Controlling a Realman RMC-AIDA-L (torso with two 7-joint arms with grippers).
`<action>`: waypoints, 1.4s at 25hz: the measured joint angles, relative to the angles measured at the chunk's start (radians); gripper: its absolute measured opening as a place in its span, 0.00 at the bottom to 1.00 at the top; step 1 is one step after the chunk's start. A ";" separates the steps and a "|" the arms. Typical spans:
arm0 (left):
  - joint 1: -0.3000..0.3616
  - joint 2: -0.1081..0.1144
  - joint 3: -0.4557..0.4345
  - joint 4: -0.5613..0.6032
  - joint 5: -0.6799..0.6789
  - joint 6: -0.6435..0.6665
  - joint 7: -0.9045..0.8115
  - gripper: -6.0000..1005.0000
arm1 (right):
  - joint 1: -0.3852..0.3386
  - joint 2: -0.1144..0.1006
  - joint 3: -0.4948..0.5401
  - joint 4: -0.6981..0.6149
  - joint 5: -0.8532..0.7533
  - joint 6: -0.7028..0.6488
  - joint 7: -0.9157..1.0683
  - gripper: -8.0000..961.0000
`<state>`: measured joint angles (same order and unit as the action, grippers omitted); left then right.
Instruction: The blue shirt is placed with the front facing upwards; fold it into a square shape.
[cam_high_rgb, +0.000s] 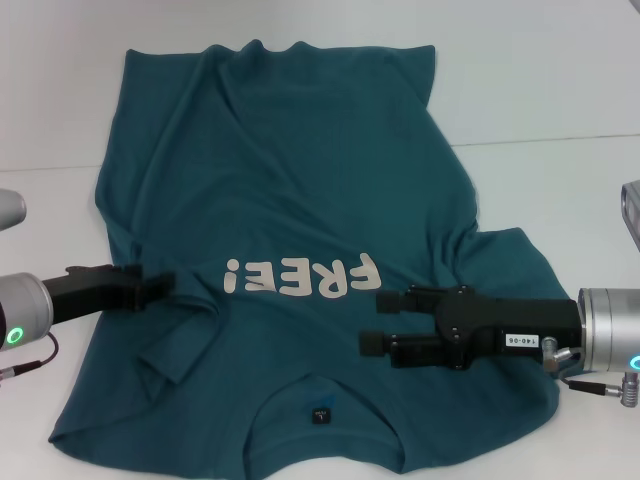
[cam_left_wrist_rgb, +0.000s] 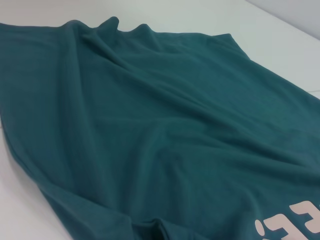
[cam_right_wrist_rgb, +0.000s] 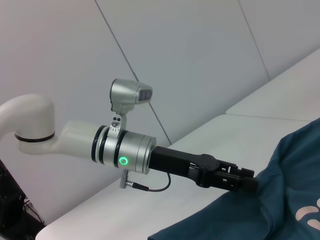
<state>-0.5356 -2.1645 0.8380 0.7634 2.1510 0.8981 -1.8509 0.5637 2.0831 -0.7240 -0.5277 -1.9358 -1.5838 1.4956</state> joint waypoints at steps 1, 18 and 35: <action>0.000 0.000 0.004 0.000 0.000 -0.003 0.000 0.51 | 0.000 0.000 0.000 0.000 0.000 0.000 0.000 0.92; -0.001 -0.001 0.017 0.010 0.024 -0.026 -0.003 0.51 | -0.001 0.000 0.000 0.000 0.000 -0.001 0.000 0.92; 0.001 0.000 0.026 0.006 0.027 -0.033 -0.004 0.51 | 0.001 0.000 0.000 0.000 0.000 -0.001 0.000 0.92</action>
<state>-0.5348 -2.1644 0.8636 0.7692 2.1783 0.8653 -1.8546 0.5643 2.0831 -0.7240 -0.5277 -1.9358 -1.5846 1.4956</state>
